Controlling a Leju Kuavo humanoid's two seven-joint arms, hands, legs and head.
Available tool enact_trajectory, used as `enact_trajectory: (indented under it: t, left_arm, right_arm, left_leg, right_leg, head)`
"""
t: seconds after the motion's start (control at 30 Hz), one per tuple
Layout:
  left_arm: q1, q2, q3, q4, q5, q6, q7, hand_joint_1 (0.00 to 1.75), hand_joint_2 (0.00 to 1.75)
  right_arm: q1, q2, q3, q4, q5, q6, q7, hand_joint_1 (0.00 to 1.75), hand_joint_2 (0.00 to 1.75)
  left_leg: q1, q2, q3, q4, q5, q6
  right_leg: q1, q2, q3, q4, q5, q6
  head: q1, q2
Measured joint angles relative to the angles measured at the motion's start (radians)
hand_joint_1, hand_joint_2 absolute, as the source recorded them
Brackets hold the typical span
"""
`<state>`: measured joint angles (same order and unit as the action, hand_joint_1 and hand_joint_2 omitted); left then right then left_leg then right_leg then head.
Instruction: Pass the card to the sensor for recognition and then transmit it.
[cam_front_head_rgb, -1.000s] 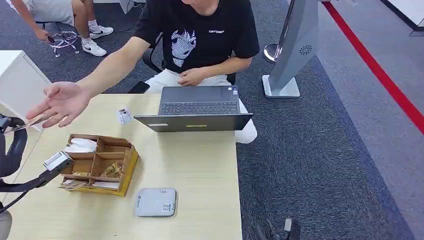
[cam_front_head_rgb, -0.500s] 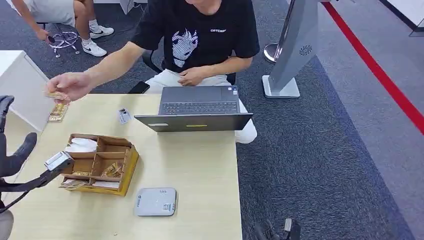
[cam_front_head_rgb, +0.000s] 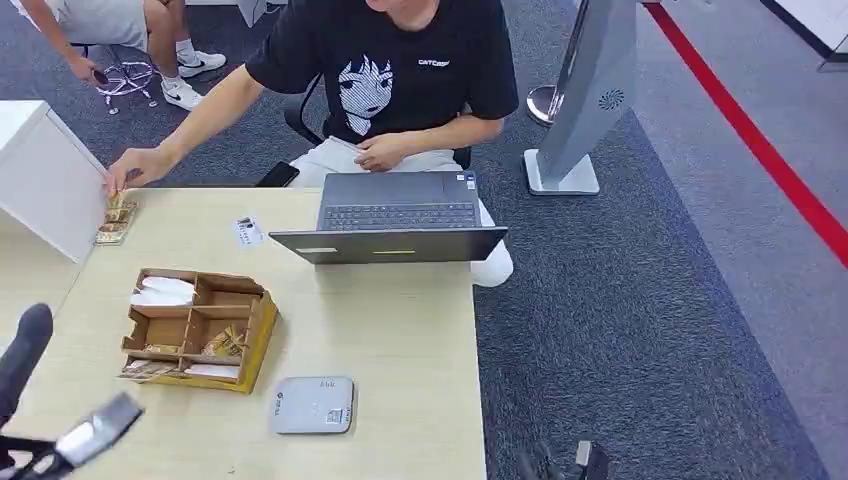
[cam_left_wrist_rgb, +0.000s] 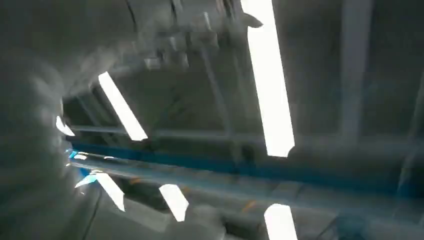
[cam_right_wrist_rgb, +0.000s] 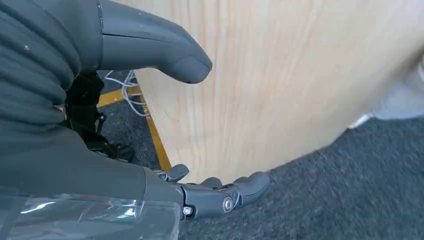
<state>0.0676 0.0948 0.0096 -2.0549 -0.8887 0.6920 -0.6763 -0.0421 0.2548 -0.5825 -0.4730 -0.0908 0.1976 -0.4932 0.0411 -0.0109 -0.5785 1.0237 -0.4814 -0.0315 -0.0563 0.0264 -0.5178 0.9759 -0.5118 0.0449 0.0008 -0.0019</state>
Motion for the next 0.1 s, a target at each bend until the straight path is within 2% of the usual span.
enact_trajectory:
  t: [0.03, 0.1]
  left_arm:
    - [0.037, -0.042, 0.017, -0.049, 0.027, 0.0, -0.044, 0.0, 1.75]
    - [0.083, -0.103, 0.046, -0.129, 0.05, 0.0, -0.03, 0.0, 1.75]
  right_arm:
    - [0.002, 0.0, -0.003, -0.005, 0.0, -0.002, 0.0, 0.0, 1.75]
    - [0.004, 0.0, -0.007, -0.009, 0.0, -0.002, 0.005, 0.0, 1.75]
  left_leg:
    - [0.0, 0.0, 0.0, 0.0, 0.0, 0.001]
    - [0.0, -0.002, 0.0, 0.0, -0.001, 0.001]
  right_leg:
    - [0.0, -0.001, 0.0, 0.0, 0.0, 0.0]
    - [0.0, -0.004, 0.001, -0.001, -0.002, 0.003]
  head:
    - [0.0, 0.0]
    - [0.001, 0.0]
